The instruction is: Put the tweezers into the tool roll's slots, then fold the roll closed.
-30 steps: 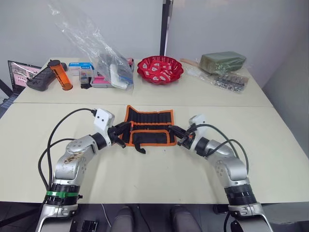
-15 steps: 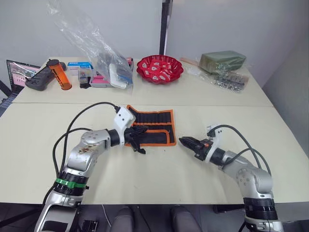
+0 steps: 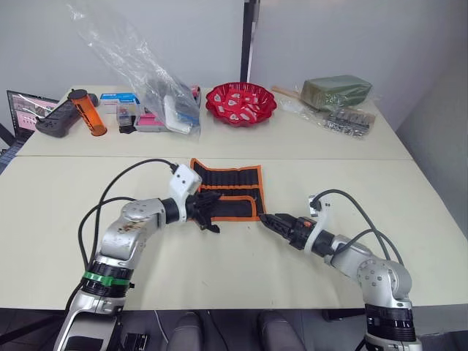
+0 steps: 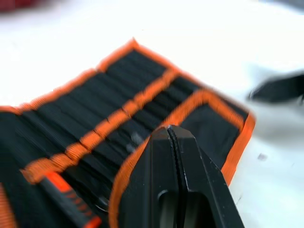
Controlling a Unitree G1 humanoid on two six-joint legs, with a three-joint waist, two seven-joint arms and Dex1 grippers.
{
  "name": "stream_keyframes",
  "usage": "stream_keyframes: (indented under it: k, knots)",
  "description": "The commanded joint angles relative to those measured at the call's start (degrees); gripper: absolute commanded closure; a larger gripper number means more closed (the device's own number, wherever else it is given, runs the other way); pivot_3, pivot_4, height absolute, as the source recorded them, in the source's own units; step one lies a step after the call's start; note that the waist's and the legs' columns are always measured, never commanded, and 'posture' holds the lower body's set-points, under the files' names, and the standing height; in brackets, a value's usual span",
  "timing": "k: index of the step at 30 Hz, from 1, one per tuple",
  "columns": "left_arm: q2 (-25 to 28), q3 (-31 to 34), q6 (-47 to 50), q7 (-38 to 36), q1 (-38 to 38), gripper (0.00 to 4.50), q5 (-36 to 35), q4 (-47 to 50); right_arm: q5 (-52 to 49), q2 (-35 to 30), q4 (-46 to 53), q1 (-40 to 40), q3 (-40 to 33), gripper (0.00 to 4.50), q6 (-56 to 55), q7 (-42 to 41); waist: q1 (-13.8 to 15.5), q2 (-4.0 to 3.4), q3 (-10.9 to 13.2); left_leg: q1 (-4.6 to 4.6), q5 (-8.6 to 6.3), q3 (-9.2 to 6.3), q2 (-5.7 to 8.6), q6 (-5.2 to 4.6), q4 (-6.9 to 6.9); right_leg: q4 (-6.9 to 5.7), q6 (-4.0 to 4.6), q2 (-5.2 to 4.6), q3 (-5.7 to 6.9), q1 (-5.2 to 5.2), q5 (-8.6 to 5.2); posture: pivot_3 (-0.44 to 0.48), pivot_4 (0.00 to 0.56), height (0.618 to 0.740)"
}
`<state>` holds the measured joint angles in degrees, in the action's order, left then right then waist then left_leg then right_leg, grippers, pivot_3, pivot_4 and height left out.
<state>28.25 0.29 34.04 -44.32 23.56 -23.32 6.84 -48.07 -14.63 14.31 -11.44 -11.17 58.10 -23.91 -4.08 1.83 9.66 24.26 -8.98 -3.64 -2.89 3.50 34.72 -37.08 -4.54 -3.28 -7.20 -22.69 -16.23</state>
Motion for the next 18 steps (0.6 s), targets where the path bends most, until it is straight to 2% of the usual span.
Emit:
stream_keyframes:
  k: [1,5,10,18]
  knots:
    - [4.74,6.75,2.47,-3.39,-2.9,4.5,-6.48,8.34,-4.83,0.71,0.9,-0.63,-1.5,0.04,3.6,1.06,-0.09,0.0,0.0,0.01,0.0,0.0,-0.01,0.0,-0.02,0.0,0.0,0.0,0.0,-0.03,0.0,0.0,0.15,0.74]
    - [10.73,13.28,4.64,-5.83,-7.31,4.5,-11.2,12.13,-6.54,1.2,-0.33,-1.03,-2.02,0.04,5.64,2.78,0.09,-0.01,0.02,0.02,0.0,0.01,-0.02,0.0,-0.02,0.0,0.03,0.0,0.0,-0.06,-0.01,0.0,0.15,0.74]
    - [16.46,19.32,5.24,-8.19,-12.19,4.5,-13.73,12.56,-7.51,2.76,-4.32,-3.13,-2.81,0.04,8.67,7.08,0.1,0.01,0.03,-0.01,0.0,0.01,-0.02,0.0,0.02,0.01,0.1,-0.01,0.0,-0.04,-0.03,0.0,0.15,0.74]
    - [17.97,22.31,5.51,-6.45,-15.75,4.5,-15.13,14.97,-6.15,4.09,-9.8,-6.8,-2.2,0.04,9.95,9.9,-0.16,0.04,0.01,-0.06,0.0,0.03,-0.09,0.01,0.01,0.01,0.31,0.02,0.01,-0.05,-0.11,0.0,0.15,0.74]
